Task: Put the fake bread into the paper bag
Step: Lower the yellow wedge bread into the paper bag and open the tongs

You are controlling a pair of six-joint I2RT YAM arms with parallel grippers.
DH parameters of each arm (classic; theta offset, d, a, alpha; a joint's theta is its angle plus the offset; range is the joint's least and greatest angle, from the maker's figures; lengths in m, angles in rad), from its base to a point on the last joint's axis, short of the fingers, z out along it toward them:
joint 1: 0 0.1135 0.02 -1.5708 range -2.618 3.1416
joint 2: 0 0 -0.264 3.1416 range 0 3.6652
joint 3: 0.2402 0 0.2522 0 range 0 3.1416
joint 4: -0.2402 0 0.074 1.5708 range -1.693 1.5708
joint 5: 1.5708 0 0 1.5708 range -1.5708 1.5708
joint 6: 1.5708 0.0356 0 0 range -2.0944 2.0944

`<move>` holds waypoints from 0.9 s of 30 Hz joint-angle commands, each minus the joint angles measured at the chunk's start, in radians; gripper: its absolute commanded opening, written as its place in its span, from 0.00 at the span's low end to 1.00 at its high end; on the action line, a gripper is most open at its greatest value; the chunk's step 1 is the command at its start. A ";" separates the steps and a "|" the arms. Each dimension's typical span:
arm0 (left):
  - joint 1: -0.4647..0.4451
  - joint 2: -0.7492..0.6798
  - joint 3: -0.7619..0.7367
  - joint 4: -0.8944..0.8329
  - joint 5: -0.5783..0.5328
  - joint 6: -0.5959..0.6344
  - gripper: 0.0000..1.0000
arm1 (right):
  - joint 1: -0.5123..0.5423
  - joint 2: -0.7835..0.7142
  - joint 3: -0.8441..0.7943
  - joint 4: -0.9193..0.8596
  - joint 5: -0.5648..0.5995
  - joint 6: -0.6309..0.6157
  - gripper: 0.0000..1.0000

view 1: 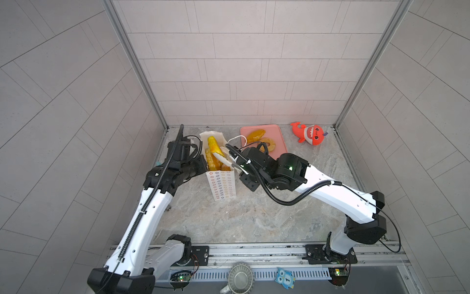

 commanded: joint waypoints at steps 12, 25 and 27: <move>-0.002 -0.013 0.011 -0.004 -0.001 0.000 0.10 | 0.006 -0.009 0.015 0.005 0.017 0.006 0.41; -0.001 -0.013 0.013 -0.004 0.002 0.000 0.10 | 0.006 -0.059 0.073 0.012 0.033 -0.001 0.41; -0.001 -0.013 0.015 -0.004 0.001 0.000 0.10 | 0.006 -0.068 0.079 0.022 0.033 -0.006 0.42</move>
